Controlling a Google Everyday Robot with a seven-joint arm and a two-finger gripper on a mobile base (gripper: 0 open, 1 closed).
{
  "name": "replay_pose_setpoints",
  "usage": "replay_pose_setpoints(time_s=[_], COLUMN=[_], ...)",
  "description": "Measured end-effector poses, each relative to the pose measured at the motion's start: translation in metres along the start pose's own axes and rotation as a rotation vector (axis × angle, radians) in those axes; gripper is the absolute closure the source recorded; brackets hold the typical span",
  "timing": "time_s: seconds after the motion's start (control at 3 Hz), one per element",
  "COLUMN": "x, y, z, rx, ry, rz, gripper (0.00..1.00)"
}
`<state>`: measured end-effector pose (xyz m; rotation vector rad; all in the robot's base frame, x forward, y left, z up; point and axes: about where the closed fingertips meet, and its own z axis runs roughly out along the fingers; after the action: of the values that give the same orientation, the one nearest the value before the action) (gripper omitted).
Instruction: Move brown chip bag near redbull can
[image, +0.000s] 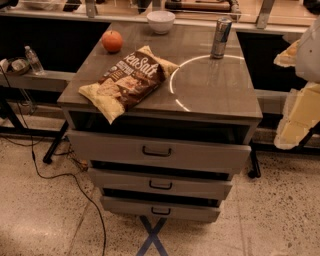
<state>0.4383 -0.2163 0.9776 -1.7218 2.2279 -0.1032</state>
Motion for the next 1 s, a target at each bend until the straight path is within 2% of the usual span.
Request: replay_pose_setpoints(time_s=[0.33, 0.67, 1.0], x=[0.0, -0.042, -0.152], y=[0.0, -0.013, -0.044], z=[0.0, 0.02, 0.058], rx=[0.0, 0.017, 0.051], ry=[0.0, -0.057, -0.238], rz=[0.0, -0.033, -0.108], gripper=[0.0, 0.0, 0.0])
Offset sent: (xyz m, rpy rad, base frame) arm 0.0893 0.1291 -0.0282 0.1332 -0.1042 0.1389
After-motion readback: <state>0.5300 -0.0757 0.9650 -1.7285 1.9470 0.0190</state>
